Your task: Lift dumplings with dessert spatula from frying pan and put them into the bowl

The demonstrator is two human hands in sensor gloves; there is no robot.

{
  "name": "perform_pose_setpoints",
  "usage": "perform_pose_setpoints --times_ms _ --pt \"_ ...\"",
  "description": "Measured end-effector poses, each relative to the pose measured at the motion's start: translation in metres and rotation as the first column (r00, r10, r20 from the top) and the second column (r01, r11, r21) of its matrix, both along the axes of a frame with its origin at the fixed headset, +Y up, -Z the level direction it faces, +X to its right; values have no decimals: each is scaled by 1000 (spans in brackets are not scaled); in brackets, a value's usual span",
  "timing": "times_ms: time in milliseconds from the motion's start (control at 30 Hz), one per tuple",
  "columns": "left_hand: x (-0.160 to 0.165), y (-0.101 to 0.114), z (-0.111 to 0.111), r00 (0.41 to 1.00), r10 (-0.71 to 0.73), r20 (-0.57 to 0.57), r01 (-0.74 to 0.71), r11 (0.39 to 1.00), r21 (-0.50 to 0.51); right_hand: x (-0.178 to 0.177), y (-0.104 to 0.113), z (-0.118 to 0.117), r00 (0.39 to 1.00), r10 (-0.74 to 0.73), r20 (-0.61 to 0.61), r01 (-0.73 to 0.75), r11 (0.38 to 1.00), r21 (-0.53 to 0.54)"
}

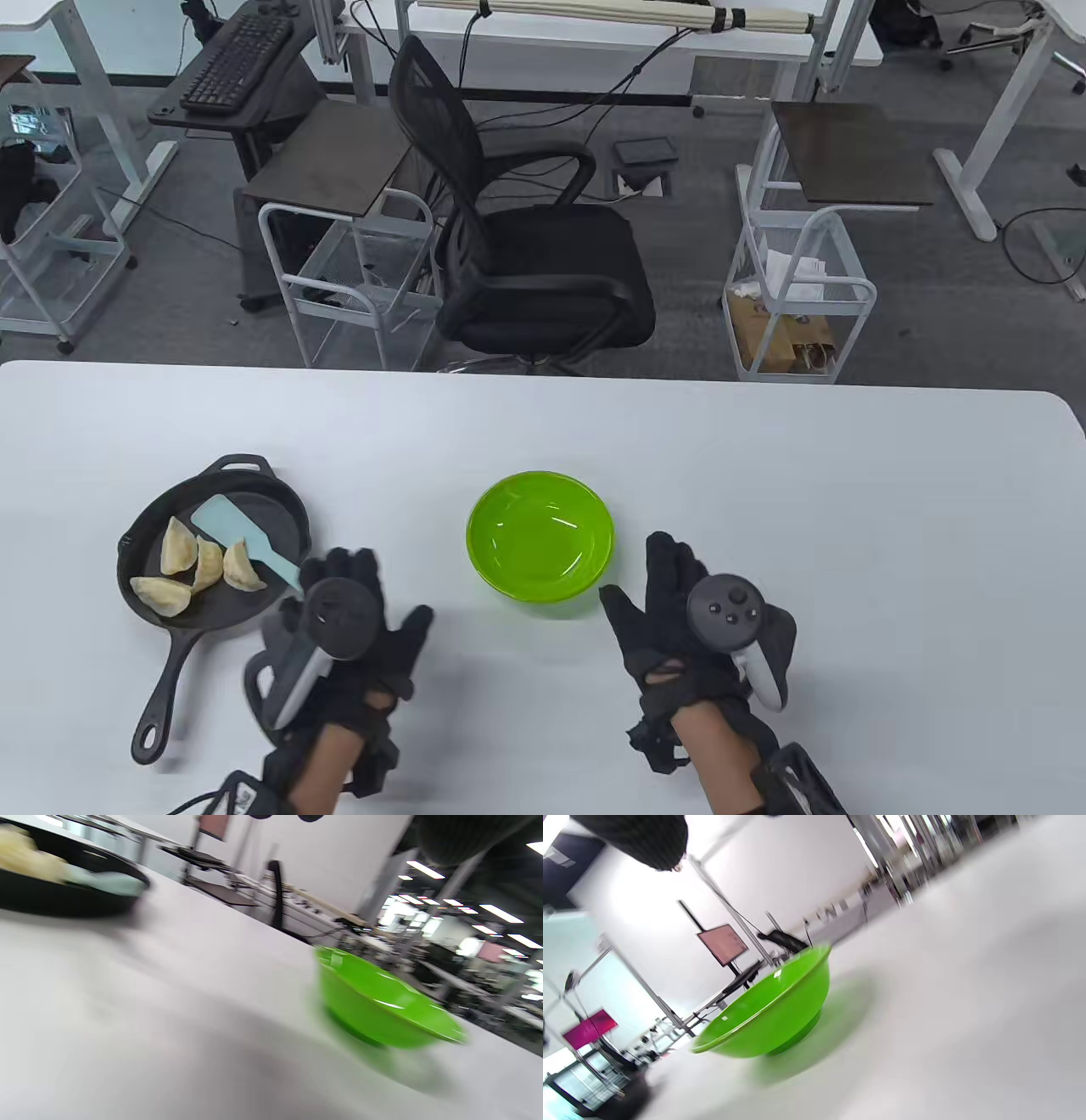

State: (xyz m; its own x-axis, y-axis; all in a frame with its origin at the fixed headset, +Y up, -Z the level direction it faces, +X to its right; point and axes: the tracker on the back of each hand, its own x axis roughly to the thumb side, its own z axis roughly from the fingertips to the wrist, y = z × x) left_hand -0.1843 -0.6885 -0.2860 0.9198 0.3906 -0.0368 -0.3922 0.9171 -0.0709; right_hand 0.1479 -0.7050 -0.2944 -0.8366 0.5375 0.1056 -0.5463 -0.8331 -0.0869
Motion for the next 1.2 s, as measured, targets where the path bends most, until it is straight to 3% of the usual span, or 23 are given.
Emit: perform_pose_setpoints --times_ms 33,100,267,600,1200 --pt "16 -4 2 998 4 64 -5 1000 15 2 4 11 991 131 -6 -130 989 70" --pt "28 -13 6 995 23 94 -25 1000 17 6 5 22 977 212 -3 -210 972 108" --pt "34 -23 12 996 10 94 -13 999 41 3 0 30 998 45 -31 -43 997 70" --pt "27 -38 11 996 -30 79 31 999 -8 -3 -5 29 999 13 -30 -12 999 45" --pt "9 -41 7 1000 21 2 -21 999 -25 4 -7 28 999 -54 -7 54 998 -25"
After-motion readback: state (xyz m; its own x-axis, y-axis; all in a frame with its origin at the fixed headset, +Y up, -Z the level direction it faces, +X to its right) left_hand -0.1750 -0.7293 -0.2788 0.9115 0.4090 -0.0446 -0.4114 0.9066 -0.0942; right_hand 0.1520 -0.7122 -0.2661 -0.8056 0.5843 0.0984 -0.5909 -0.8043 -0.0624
